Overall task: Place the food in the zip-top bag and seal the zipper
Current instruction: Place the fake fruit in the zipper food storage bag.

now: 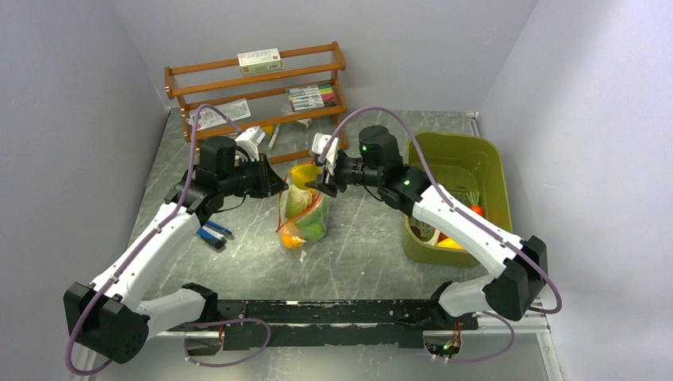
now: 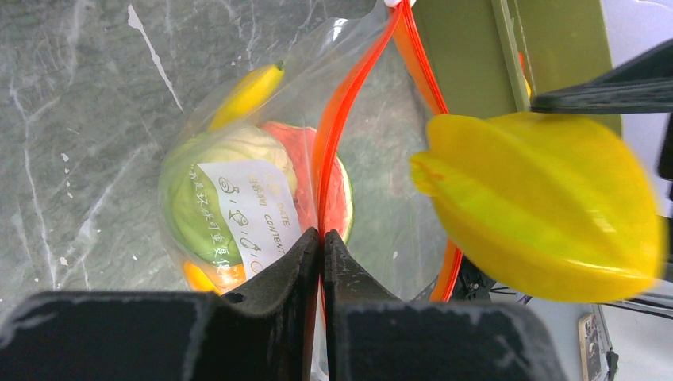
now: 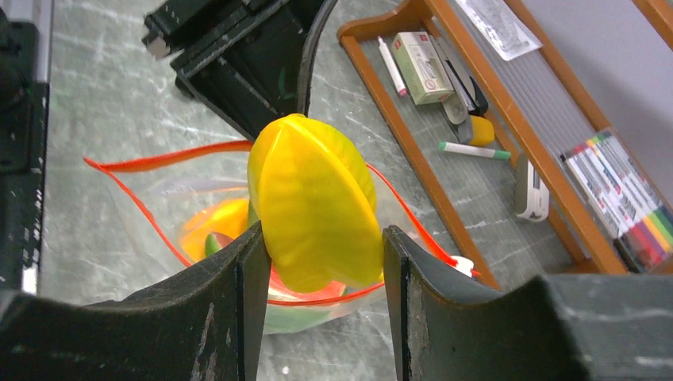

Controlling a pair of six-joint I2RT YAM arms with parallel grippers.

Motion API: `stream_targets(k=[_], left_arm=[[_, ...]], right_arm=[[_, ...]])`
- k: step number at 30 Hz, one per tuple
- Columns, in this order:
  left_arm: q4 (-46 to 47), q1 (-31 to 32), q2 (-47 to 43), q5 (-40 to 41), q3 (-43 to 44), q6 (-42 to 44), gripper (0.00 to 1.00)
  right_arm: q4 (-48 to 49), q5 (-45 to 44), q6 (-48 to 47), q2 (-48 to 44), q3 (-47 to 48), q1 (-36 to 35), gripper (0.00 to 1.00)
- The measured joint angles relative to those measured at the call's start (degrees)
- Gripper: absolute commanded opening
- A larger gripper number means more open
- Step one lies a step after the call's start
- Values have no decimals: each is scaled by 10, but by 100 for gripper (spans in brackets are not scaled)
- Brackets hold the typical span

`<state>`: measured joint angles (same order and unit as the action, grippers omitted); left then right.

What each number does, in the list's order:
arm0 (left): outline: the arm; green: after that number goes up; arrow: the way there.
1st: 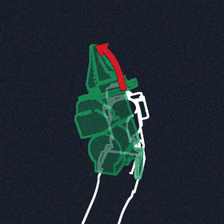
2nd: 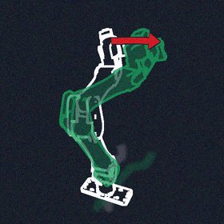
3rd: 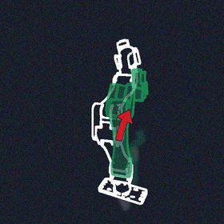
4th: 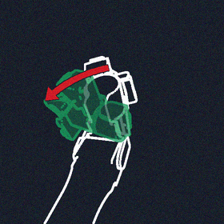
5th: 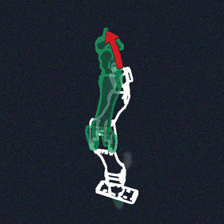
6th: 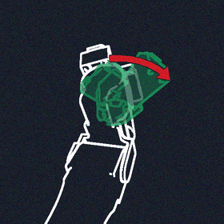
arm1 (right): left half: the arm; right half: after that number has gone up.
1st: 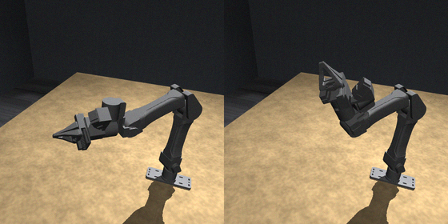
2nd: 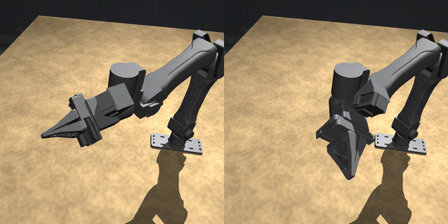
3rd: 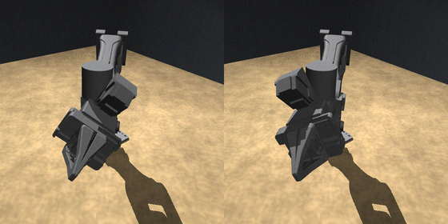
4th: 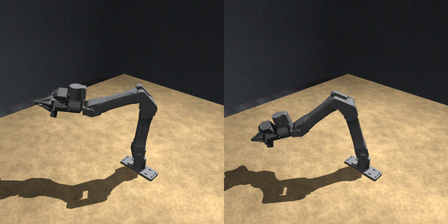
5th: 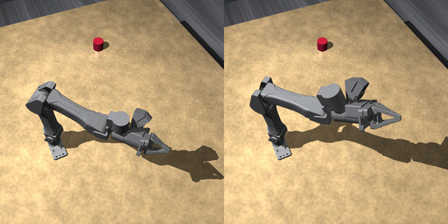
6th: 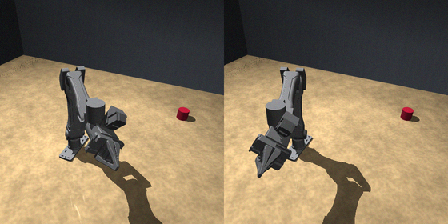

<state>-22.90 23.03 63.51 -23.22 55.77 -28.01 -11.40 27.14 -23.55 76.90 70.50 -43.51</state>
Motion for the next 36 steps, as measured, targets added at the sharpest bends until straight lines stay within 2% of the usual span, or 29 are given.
stream_targets(k=[6,11,22,29,36], left_arm=[[0,0,0,0,0,-1,7],[0,0,0,0,0,-1,7],[0,0,0,0,0,-1,7],[0,0,0,0,0,-1,7],[0,0,0,-1,0,-2,7]], right_arm=[[-8,24,-95,31,2,0,46],[-54,27,-178,71,37,-1,46],[-127,5,-322,84,46,-8,48],[-166,-27,-356,98,56,-14,62],[-159,-24,-335,98,58,-14,62]])
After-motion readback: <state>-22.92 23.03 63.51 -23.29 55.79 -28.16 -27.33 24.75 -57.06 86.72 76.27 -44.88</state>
